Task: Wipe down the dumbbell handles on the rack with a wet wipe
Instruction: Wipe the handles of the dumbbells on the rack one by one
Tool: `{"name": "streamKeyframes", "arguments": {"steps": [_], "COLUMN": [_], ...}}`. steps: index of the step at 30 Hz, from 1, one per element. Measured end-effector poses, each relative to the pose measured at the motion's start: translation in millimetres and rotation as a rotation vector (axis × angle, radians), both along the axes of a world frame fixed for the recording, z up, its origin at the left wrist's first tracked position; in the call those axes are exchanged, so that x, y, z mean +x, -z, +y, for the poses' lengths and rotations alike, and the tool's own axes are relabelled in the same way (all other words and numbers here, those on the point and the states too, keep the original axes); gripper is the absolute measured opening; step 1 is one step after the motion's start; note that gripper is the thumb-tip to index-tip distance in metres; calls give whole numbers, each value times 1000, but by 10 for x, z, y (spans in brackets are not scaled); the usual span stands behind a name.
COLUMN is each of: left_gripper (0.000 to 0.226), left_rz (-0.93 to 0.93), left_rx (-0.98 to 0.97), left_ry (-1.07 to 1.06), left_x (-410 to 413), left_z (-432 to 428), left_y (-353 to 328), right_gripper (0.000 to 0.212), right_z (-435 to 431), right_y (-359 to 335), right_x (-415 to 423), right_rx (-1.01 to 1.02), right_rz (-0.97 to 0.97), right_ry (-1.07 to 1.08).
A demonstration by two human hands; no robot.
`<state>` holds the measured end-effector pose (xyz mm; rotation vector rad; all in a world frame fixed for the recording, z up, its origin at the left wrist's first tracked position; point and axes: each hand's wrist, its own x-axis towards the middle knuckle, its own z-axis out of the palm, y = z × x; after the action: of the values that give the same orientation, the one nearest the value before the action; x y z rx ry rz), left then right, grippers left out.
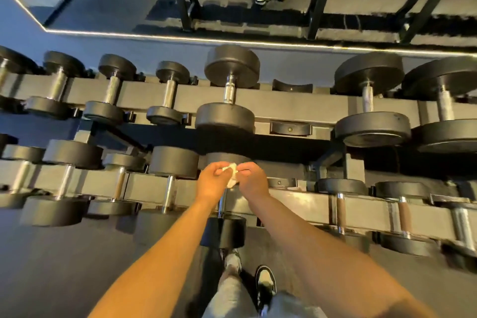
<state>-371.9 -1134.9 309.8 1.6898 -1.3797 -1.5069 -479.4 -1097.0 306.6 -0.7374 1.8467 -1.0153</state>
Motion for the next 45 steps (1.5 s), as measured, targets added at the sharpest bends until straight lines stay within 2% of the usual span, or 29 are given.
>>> {"name": "streamKeyframes", "arguments": {"steps": [7,10,14,16,21,24,26,28,31,37,41,45], "left_gripper": [18,20,24,23,16,11,16,21,21,29,33,33], "left_rz": [3,6,32,-14,-89,-85,-107,-107,-129,-337,-512,-546], "left_rx": [73,99,146,142,162,201,190,161,99,-31,27,-4], "left_ry": [-19,-20,-52,-41,-46,-61,-33,4,45,106,190,196], "left_x": [112,194,316,378,495,520,518,498,485,467,464,487], "left_z": [332,396,432,407,324,285,258,243,203,126,82,87], "left_y": [131,269,583,764,1220,1438,1583,1701,1891,2296,2376,2445], "right_gripper": [19,16,22,20,19,27,30,25,16,25,27,19], "right_z": [380,453,456,430,381,379,358,314,209,-36,-215,-351], "right_y": [108,302,628,782,1210,1445,1579,1720,1928,2340,2518,2581], "right_x": [143,239,394,471,587,610,629,647,667,592,529,553], "right_rx": [82,92,95,100,128,137,120,79,57,71,28,-7], "right_rz": [-154,-136,-85,-84,-156,-190,-205,-217,-166,124,140,153], "right_ry": [-9,35,103,118,69,43,39,70,74,172,97,65]}}
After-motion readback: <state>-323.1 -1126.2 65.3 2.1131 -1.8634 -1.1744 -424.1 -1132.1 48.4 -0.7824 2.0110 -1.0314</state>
